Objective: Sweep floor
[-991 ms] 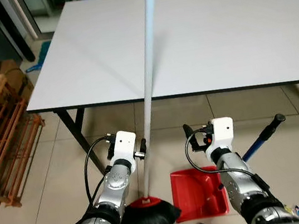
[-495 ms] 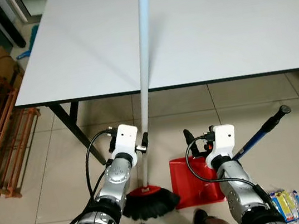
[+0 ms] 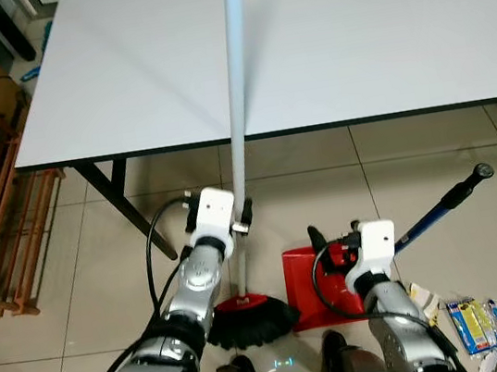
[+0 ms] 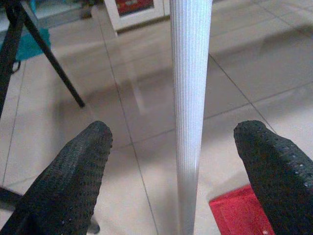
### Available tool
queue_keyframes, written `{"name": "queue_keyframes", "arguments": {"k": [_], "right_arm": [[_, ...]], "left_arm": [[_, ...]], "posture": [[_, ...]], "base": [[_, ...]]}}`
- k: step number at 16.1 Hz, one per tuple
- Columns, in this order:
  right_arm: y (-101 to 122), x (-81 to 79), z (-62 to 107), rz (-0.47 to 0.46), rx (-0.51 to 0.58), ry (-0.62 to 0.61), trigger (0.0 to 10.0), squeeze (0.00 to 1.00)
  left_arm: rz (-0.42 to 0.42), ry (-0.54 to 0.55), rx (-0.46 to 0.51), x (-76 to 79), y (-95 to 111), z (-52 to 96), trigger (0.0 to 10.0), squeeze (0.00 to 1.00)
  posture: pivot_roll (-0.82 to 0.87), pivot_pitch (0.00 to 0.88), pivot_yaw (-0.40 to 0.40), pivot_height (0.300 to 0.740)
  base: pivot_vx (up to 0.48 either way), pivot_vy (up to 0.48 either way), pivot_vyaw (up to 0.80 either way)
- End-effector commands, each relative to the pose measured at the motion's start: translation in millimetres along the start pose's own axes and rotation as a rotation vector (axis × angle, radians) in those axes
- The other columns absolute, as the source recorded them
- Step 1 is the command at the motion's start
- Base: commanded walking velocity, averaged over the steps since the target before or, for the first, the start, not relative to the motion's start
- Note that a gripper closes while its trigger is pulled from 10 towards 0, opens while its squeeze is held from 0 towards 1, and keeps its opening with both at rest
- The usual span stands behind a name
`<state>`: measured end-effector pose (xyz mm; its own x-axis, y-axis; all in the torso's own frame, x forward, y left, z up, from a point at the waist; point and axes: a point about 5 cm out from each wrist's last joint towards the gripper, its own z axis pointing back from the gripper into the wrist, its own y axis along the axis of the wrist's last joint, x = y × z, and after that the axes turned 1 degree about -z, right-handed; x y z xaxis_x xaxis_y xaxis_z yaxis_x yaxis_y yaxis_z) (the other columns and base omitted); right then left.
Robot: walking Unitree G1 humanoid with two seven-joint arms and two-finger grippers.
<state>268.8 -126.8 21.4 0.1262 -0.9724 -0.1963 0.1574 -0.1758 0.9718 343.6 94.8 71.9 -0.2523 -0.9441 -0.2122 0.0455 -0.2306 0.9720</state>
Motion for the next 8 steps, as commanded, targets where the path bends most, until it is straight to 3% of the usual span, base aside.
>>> {"name": "queue_keyframes", "arguments": {"k": [1, 8], "right_arm": [[-3.9, -1.2, 5.5, -0.006, -0.017, -0.007, 10.0, 0.00], [-8.6, -3.4, 36.5, -0.033, -0.026, -0.034, 10.0, 0.00]], "left_arm": [[-0.005, 0.002, -0.005, 1.9, -3.7, 2.3, 10.0, 0.00], [0.006, 0.038, 0.084, 0.7, 18.5, -6.8, 10.0, 0.00]], "posture": [[-0.05, 0.309, 0.069, 0.740], [-0.07, 0.372, 0.063, 0.740]], "base": [[0.000, 0.000, 0.00], [0.000, 0.000, 0.00]]}}
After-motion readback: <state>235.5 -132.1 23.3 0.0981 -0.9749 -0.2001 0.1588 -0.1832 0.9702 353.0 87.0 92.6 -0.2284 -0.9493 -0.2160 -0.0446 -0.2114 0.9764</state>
